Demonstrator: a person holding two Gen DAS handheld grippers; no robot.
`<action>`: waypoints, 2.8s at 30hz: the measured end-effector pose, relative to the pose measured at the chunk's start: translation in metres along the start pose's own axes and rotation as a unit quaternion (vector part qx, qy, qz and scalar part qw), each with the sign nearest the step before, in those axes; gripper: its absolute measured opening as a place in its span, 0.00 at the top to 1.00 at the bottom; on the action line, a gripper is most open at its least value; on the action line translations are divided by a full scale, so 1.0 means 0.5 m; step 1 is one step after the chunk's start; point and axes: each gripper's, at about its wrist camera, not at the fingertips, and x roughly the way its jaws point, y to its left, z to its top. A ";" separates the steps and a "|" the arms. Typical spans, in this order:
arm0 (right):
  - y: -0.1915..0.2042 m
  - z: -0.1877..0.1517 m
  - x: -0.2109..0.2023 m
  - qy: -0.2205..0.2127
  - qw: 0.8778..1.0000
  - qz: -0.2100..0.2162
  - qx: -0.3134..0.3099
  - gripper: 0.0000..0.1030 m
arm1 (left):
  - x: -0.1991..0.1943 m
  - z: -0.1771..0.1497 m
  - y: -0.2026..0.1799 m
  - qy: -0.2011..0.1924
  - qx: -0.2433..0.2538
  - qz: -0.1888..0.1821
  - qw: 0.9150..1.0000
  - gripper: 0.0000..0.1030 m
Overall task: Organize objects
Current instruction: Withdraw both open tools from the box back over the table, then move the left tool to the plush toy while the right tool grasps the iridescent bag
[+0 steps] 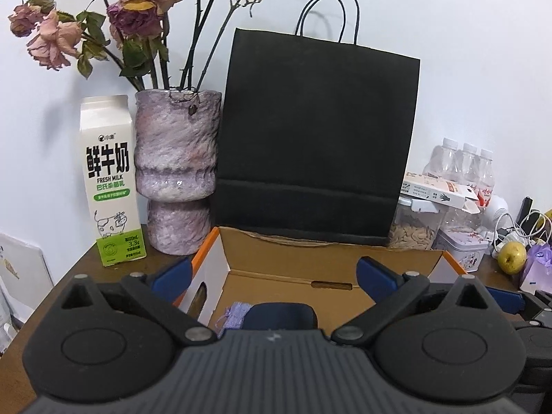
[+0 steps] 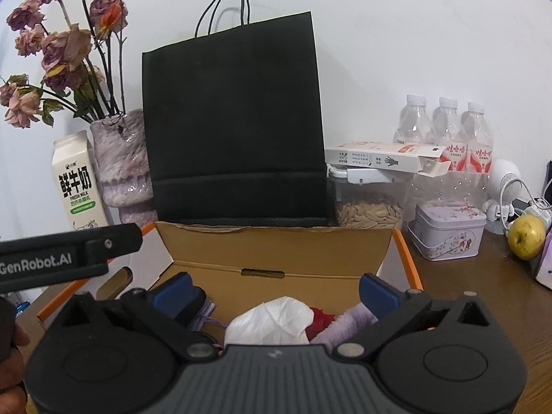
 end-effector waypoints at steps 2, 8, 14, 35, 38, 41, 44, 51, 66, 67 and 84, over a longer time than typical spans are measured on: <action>-0.002 0.002 -0.007 0.002 1.000 0.002 0.002 0.00 | -0.008 0.001 0.005 0.001 -0.007 -0.006 1.000 0.00; -0.006 0.006 -0.034 -0.008 1.000 0.004 0.001 0.00 | -0.038 -0.001 0.014 -0.003 -0.014 -0.003 1.000 0.00; -0.006 -0.001 -0.053 -0.008 1.000 0.006 -0.005 0.00 | -0.083 -0.009 0.026 -0.022 -0.023 0.001 0.999 0.00; 0.024 -0.072 -0.206 -0.044 0.998 0.021 -0.043 0.00 | -0.221 -0.093 0.030 -0.048 -0.003 -0.009 0.999 0.00; 0.026 -0.086 -0.225 -0.042 0.998 0.024 -0.045 0.00 | -0.238 -0.109 0.029 -0.045 0.003 -0.012 0.999 0.00; 0.026 -0.097 -0.240 -0.038 0.998 0.026 -0.045 0.00 | -0.256 -0.124 0.028 -0.051 0.009 -0.013 0.999 0.00; 0.025 -0.109 -0.257 -0.035 0.998 0.028 -0.043 0.00 | -0.273 -0.138 0.031 -0.054 0.008 -0.017 0.998 0.00; 0.021 -0.141 -0.299 -0.028 0.998 0.030 -0.040 0.00 | -0.308 -0.167 0.034 -0.052 0.017 -0.016 0.998 0.00; 0.048 -0.209 -0.359 -0.008 0.997 0.044 -0.062 0.00 | -0.369 -0.219 0.070 -0.026 0.021 -0.006 0.999 0.00; 0.051 -0.212 -0.362 -0.007 0.997 0.044 -0.065 0.00 | -0.373 -0.223 0.074 -0.025 0.022 -0.006 0.999 0.00; 0.091 -0.280 -0.398 0.015 0.995 0.039 -0.086 0.00 | -0.414 -0.258 0.142 -0.005 0.027 -0.008 1.000 0.00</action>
